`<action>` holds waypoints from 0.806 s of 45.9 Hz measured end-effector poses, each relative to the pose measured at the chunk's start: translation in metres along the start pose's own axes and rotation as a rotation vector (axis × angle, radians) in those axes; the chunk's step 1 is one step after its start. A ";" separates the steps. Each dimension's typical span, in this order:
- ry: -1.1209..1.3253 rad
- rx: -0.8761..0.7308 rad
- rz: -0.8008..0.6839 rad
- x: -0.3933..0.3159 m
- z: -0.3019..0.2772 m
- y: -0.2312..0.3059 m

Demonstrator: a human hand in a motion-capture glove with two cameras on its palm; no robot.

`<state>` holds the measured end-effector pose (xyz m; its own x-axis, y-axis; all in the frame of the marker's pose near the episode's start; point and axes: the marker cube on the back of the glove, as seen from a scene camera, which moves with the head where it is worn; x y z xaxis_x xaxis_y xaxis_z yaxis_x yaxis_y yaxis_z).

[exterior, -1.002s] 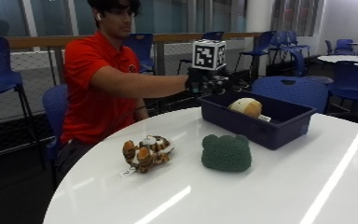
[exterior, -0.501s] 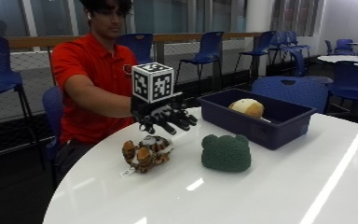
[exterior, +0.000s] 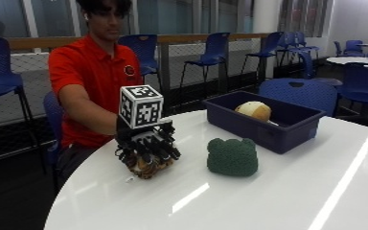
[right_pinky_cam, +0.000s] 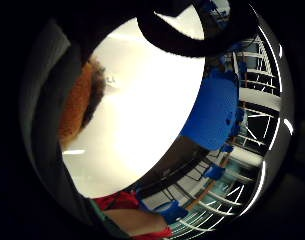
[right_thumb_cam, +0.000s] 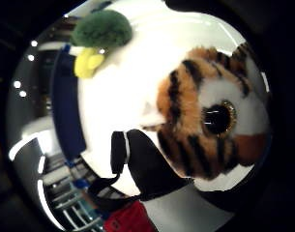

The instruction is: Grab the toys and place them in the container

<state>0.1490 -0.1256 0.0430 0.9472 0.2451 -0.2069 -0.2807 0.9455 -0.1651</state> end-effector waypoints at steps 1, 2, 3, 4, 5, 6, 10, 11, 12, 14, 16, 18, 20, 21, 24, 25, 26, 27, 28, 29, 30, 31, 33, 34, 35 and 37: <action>0.001 -0.009 0.003 0.001 0.001 0.000; -0.002 -0.017 0.004 0.001 0.003 0.000; -0.007 -0.024 0.005 0.002 0.004 0.000; -0.012 -0.030 0.005 0.002 0.004 0.000; -0.017 -0.035 0.005 0.002 0.005 0.001; -0.020 -0.040 0.005 0.003 0.006 0.001; -0.032 -0.074 0.005 0.006 0.010 0.002; -0.039 -0.080 0.006 0.007 0.011 0.002; -0.049 -0.085 0.006 0.008 0.013 0.002; -0.074 -0.090 0.007 0.009 0.018 0.002; -0.099 -0.091 0.007 0.011 0.021 0.002; -0.117 -0.088 0.003 0.011 0.024 0.003; -0.120 -0.078 -0.001 0.011 0.027 0.005; -0.115 -0.073 -0.003 0.011 0.028 0.005; -0.090 -0.062 -0.007 0.008 0.029 0.006; -0.082 -0.060 -0.008 0.007 0.029 0.006; -0.074 -0.059 -0.008 0.006 0.030 0.006; -0.068 -0.059 -0.009 0.005 0.030 0.006; -0.062 -0.059 -0.010 0.004 0.030 0.006; -0.057 -0.059 -0.011 0.004 0.030 0.005; -0.053 -0.057 -0.013 0.003 0.030 0.005; -0.050 -0.056 -0.014 0.003 0.030 0.005; -0.049 -0.055 -0.015 0.001 0.031 0.005; -0.050 -0.055 -0.016 0.000 0.031 0.006; -0.052 -0.054 -0.015 -0.001 0.031 0.006; -0.057 -0.052 -0.015 -0.003 0.032 0.007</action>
<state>0.1495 -0.1125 0.0731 0.9581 0.2446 -0.1489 -0.2731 0.9370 -0.2177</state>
